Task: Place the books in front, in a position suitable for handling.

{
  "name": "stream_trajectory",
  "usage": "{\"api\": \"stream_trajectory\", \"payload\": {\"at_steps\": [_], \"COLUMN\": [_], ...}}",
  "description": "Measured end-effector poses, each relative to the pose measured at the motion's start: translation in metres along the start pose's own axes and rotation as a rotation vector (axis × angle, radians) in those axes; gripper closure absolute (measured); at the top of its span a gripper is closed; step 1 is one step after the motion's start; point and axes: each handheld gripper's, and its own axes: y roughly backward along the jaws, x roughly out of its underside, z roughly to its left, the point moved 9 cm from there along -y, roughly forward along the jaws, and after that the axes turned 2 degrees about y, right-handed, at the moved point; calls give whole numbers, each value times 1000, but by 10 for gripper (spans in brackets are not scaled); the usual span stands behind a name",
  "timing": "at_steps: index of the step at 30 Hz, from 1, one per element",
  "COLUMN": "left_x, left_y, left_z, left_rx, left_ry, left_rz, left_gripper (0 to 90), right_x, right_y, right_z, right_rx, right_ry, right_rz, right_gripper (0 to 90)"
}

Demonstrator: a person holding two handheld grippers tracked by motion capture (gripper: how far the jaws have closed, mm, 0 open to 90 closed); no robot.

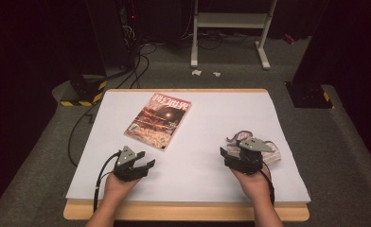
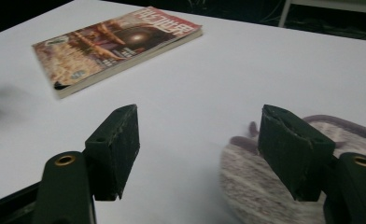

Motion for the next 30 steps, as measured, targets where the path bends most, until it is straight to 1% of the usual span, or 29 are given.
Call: {"api": "stream_trajectory", "payload": {"at_steps": [3, 4, 5, 9, 12, 13, 15, 17, 19, 22, 24, 27, 28, 29, 30], "left_x": [1, 1, 1, 1, 1, 1, 2, 2, 2, 2, 2, 0, -1, -2, -3], "left_y": [0, 0, 0, 0, 0, 0, -1, 0, 1, 2, 2, 3, 3, 2, 2], "left_z": [1, 2, 2, 6, 9, 10, 12, 15, 18, 23, 25, 29, 32, 34, 36], "left_rx": [-6, -10, -10, -27, -32, -28, -35, -50, -64, -83, -90, -96, -100, -108, -119], "left_ry": [-4, -4, -4, 11, 19, 23, 32, 33, 29, 32, 34, 51, 50, 45, 41], "left_rz": [5, 6, 6, 11, 13, 14, 15, 15, 14, 11, 8, -5, -7, 6, 13], "left_gripper": [439, 443, 444, 443, 443, 443, 443, 444, 443, 437, 436, 434, 434, 434, 433], "right_x": [1, 3, 3, 9, 16, 16, 19, 22, 25, 29, 30, 33, 34, 36, 36], "right_y": [-4, -7, -7, -16, -25, -25, -29, -33, -37, -42, -44, -48, -49, -50, -50], "right_z": [11, 18, 18, 32, 44, 44, 49, 53, 56, 61, 62, 63, 64, 64, 64], "right_rx": [-27, -37, -37, -63, -96, -96, -107, -111, -95, -102, -99, -109, -109, -112, -116], "right_ry": [15, 26, 26, 54, 71, 71, 75, 72, 77, 83, 73, 45, 37, 33, 35], "right_rz": [6, 10, 10, 35, 59, 59, 64, 67, 78, 93, 97, 119, 125, 138, 139], "right_gripper": [288, 287, 287, 283, 268, 268, 256, 238, 209, 202, 192, 181, 180, 172, 162]}}
